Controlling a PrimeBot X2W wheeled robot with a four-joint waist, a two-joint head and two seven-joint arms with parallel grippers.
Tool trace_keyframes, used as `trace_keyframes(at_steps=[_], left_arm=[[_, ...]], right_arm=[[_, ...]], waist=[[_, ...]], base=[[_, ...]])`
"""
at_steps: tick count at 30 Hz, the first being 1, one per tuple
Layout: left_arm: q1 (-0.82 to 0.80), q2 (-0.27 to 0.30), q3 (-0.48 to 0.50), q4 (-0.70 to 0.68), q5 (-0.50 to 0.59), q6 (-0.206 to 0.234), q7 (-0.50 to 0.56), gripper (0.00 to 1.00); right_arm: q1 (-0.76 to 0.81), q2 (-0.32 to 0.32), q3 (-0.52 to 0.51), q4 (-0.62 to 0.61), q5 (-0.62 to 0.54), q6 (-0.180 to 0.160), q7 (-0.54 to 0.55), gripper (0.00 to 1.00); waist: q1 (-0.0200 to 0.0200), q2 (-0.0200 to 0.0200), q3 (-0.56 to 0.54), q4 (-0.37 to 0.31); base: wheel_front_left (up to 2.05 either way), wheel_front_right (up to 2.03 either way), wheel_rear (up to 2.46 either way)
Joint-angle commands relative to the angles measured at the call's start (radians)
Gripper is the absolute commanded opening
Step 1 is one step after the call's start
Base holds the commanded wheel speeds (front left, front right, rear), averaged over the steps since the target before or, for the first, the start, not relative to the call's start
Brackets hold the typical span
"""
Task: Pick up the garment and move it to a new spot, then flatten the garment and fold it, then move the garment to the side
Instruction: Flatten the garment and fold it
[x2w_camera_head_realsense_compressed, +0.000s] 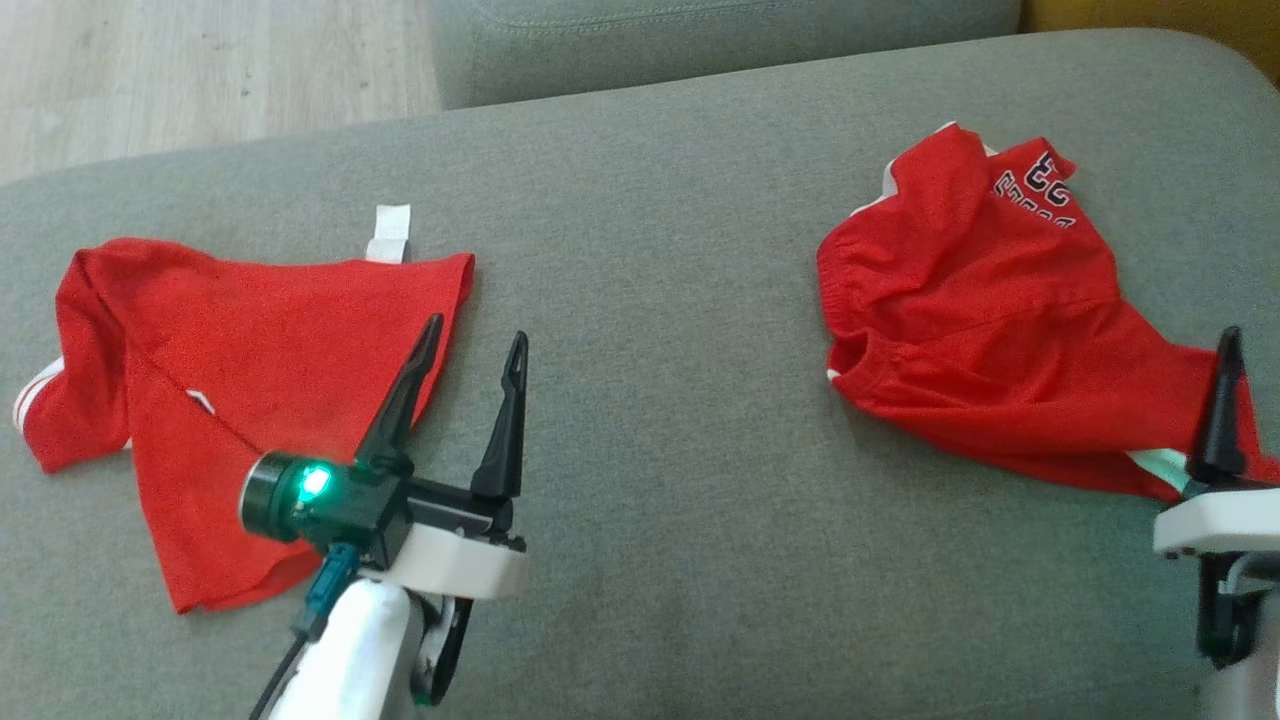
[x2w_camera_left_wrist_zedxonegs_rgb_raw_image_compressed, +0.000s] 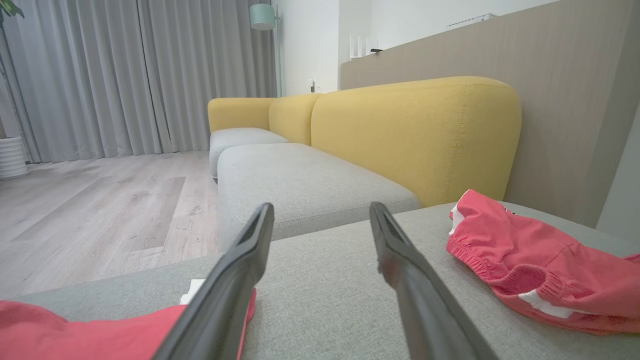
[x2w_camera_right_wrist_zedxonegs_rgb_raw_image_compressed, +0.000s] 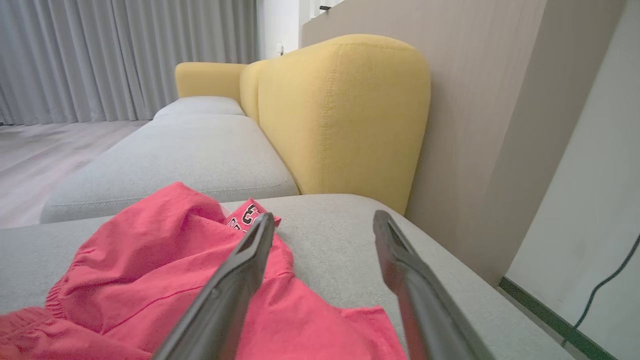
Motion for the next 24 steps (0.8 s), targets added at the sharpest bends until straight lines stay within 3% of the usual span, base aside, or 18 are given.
trace_keyframes(at_steps=[1,6,16,21,24], left_arm=[[-0.017,0.002,0.039,-0.032,0.008,-0.003,-0.005,1.00],[-0.010,0.000,0.045,-0.038,0.013,-0.005,-0.005,1.00],[-0.019,-0.007,0.035,-0.038,0.017,-0.015,-0.005,1.00],[-0.030,-0.011,0.032,-0.036,0.019,-0.017,-0.005,1.00],[-0.036,-0.013,0.026,-0.031,0.020,-0.021,-0.005,1.00]], right_arm=[[-0.031,-0.010,0.010,-0.034,-0.003,-0.001,-0.011,1.00],[-0.024,-0.010,0.069,-0.063,0.021,-0.001,-0.013,1.00],[0.058,-0.010,0.385,-0.166,0.129,-0.001,-0.014,1.00],[0.066,-0.010,0.518,-0.106,0.100,-0.001,-0.014,1.00],[0.037,-0.010,0.523,-0.014,0.032,-0.001,-0.005,1.00]], waist=[[0.0000,0.0000,-0.003,-0.004],[0.0000,0.0000,-0.004,-0.012],[0.0000,0.0000,0.022,0.016],[0.0000,0.0000,0.050,0.050],[0.0000,0.0000,0.066,0.076]], base=[[0.00,0.00,0.00],[0.00,0.00,0.00],[0.00,0.00,0.00],[0.00,0.00,0.00],[0.00,0.00,0.00]])
